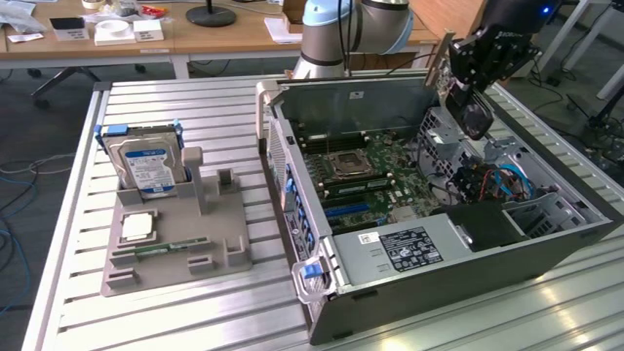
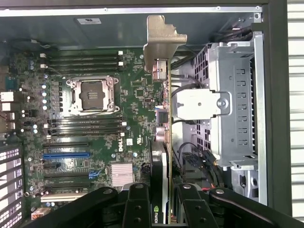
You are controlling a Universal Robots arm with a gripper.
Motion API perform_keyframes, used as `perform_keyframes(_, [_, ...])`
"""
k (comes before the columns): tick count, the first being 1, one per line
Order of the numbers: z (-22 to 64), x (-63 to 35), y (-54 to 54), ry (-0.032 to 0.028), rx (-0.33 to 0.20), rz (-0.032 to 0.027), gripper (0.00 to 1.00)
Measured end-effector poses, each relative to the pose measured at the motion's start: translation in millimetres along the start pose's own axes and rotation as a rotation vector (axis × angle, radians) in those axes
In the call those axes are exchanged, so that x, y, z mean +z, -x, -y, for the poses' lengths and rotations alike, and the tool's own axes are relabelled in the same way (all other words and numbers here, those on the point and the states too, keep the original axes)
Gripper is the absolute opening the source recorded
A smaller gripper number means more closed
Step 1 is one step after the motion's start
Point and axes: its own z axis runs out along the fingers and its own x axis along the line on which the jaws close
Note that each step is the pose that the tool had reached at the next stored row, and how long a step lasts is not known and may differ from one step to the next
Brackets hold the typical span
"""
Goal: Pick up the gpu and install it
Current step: 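Pick up the gpu and move the gpu toward the slot, then insert the gpu into the slot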
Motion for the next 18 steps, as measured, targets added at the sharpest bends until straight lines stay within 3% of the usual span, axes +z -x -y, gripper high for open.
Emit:
perform_keyframes(6, [0.6, 9.2, -0.2, -0.0001, 0.000, 0.0000, 0.27])
perform_keyframes(18, [0.7, 9.7, -0.2, 0.0000, 0.000, 0.0001, 0.27])
